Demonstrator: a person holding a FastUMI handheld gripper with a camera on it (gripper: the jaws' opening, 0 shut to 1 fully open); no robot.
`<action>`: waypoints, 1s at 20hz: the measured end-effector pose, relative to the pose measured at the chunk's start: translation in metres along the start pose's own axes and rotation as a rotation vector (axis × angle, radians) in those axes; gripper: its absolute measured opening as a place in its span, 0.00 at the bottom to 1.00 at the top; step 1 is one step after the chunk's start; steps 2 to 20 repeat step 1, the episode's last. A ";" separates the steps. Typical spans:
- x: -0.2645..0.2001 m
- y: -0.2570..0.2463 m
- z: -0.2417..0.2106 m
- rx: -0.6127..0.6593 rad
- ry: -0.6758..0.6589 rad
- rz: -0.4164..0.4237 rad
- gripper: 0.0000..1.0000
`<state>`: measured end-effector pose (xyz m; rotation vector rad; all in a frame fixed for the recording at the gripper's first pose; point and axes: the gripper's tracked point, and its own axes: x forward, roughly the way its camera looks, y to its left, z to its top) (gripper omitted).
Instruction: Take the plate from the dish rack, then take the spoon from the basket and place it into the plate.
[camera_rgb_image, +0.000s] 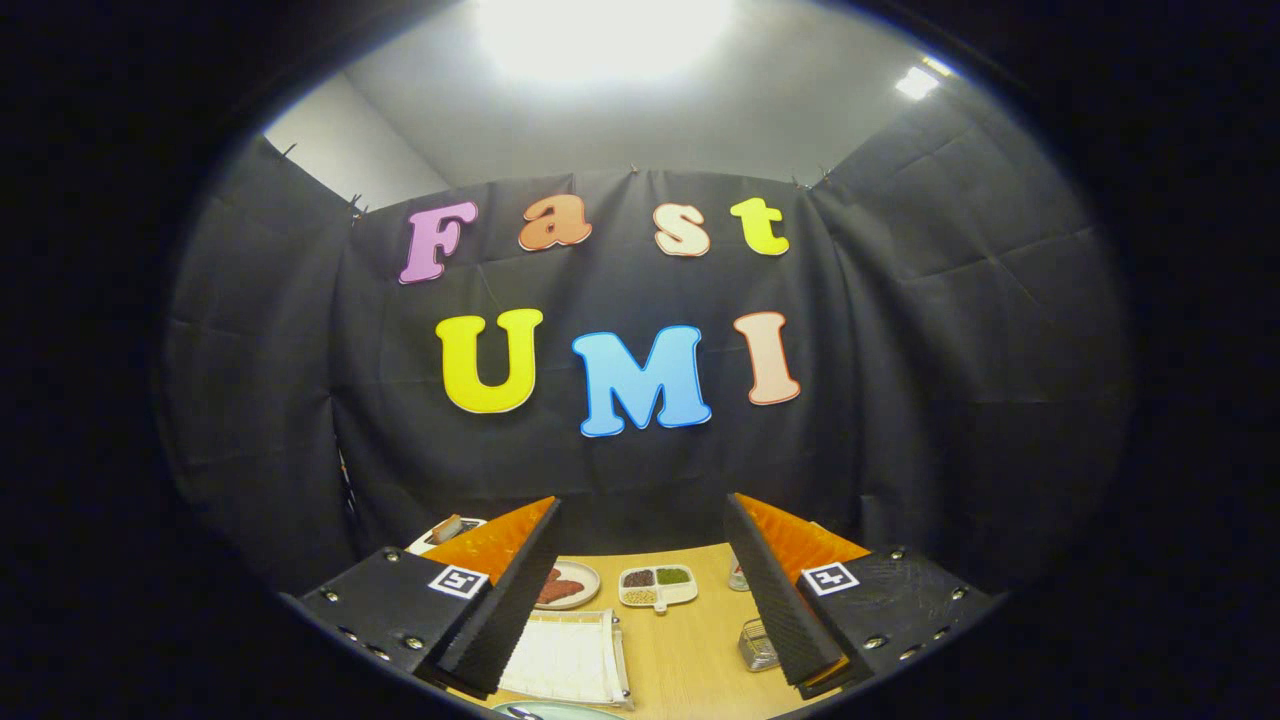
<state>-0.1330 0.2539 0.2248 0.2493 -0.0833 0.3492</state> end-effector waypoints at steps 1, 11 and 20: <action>0.003 -0.002 0.002 0.003 -0.003 0.000 0.98; 0.003 -0.002 0.002 0.003 -0.003 0.000 0.98; 0.003 -0.002 0.002 0.003 -0.003 0.000 0.98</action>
